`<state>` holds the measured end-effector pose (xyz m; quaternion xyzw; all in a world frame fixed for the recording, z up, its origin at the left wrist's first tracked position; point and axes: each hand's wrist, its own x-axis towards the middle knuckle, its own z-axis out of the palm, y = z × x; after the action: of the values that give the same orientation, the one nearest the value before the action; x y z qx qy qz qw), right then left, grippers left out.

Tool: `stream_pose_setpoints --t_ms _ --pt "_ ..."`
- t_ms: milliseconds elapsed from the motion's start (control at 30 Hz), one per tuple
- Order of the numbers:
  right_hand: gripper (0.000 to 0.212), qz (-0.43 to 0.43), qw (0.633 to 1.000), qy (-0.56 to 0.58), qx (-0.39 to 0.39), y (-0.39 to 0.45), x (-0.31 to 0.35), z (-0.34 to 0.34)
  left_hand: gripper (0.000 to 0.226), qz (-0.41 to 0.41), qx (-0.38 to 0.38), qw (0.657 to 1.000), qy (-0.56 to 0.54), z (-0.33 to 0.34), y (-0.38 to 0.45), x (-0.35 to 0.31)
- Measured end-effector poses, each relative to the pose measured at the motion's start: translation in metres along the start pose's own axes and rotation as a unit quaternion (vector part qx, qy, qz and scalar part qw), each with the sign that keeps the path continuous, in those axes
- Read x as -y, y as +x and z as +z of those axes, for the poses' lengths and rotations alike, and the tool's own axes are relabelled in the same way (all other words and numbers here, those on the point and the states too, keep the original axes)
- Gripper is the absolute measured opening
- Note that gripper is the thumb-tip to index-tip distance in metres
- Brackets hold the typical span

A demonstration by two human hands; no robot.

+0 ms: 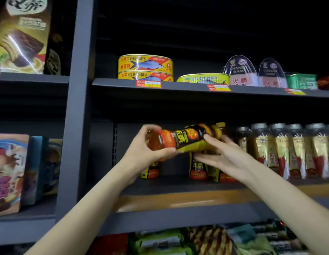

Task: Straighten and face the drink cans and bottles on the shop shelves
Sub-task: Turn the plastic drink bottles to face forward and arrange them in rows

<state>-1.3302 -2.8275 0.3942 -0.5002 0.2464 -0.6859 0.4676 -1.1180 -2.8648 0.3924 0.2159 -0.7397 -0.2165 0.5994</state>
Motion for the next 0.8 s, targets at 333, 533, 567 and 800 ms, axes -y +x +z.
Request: stream_pose_setpoints --t_ms 333,533,567,800 --pt "0.08 -0.002 0.988 0.135 -0.071 0.005 -0.015 0.023 0.076 0.094 0.05 0.99 0.094 0.001 -0.012 -0.016" --pt "0.105 -0.167 0.982 -0.074 -0.039 0.003 -0.007 0.017 0.065 -0.129 0.074 0.951 -0.27 0.008 -0.02 -0.017" --pt "0.107 -0.167 0.981 -0.09 -0.031 0.002 -0.005 0.016 0.061 -0.099 0.059 0.96 -0.254 0.008 -0.02 -0.019" --pt "0.06 0.017 0.999 0.023 0.019 -0.008 0.012 0.022 0.069 0.18 0.066 0.973 0.127 -0.012 -0.017 -0.026"
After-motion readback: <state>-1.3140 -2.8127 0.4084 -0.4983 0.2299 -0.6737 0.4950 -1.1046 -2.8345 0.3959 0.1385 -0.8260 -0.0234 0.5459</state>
